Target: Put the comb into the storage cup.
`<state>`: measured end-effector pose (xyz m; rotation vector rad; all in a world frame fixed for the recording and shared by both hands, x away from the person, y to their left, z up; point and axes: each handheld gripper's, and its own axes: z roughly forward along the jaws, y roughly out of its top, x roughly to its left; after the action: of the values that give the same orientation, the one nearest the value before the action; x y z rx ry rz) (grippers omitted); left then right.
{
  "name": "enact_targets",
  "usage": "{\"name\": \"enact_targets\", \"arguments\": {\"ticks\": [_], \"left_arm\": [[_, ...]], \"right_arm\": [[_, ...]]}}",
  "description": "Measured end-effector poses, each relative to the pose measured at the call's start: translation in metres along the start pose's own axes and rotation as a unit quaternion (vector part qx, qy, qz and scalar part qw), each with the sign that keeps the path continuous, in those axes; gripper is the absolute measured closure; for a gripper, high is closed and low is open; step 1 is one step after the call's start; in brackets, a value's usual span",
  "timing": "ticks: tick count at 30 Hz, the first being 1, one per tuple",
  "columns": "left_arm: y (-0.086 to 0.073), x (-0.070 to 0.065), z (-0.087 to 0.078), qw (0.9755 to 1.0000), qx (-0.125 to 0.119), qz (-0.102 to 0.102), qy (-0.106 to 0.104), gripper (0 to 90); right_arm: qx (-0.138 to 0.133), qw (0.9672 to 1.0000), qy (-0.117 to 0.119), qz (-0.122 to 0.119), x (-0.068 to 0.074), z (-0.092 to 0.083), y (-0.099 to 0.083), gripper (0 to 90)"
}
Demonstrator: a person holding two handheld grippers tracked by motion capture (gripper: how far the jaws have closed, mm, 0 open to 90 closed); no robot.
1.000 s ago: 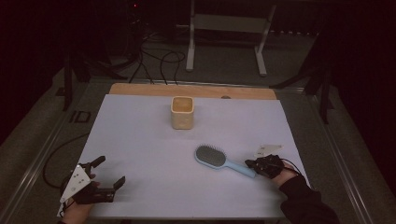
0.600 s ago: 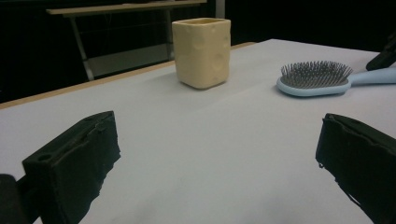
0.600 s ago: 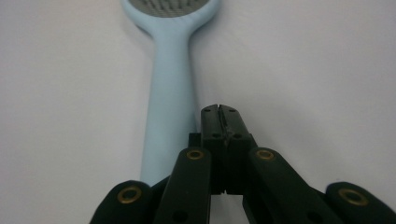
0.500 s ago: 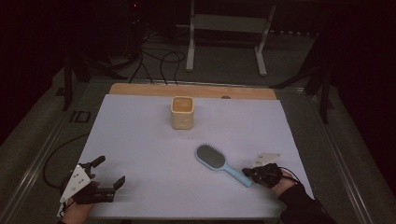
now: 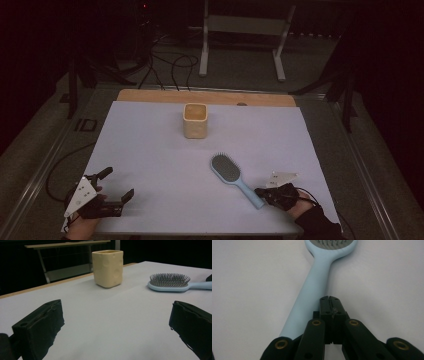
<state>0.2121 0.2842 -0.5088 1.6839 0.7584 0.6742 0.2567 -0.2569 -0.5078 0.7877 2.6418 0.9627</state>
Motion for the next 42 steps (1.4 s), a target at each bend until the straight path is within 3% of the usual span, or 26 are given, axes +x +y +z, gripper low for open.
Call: {"name": "enact_targets", "arguments": {"ticks": [17,20,29,35,42], "left_arm": [[0.0,0.0,0.0,1.0,0.001,0.002,-0.001,0.0],[0.0,0.0,0.0,1.0,0.0,0.003,-0.001,0.0],[0.0,0.0,0.0,1.0,0.001,0.002,-0.001,0.0],[0.0,0.0,0.0,1.0,0.002,0.002,-0.002,0.0],[0.0,0.0,0.0,1.0,0.002,0.002,-0.003,0.0]], "right_arm": [[0.008,0.9999,0.01,-0.007,0.012,0.003,0.002,90.0],[0.013,0.9999,-0.003,-0.006,0.011,0.002,0.003,90.0],[-0.004,0.9986,-0.051,0.015,0.009,-0.012,0.015,90.0],[-0.02,0.9968,-0.075,0.019,0.017,-0.024,0.032,89.8],[-0.042,0.9955,-0.084,0.012,0.029,-0.034,0.051,81.4]]}}
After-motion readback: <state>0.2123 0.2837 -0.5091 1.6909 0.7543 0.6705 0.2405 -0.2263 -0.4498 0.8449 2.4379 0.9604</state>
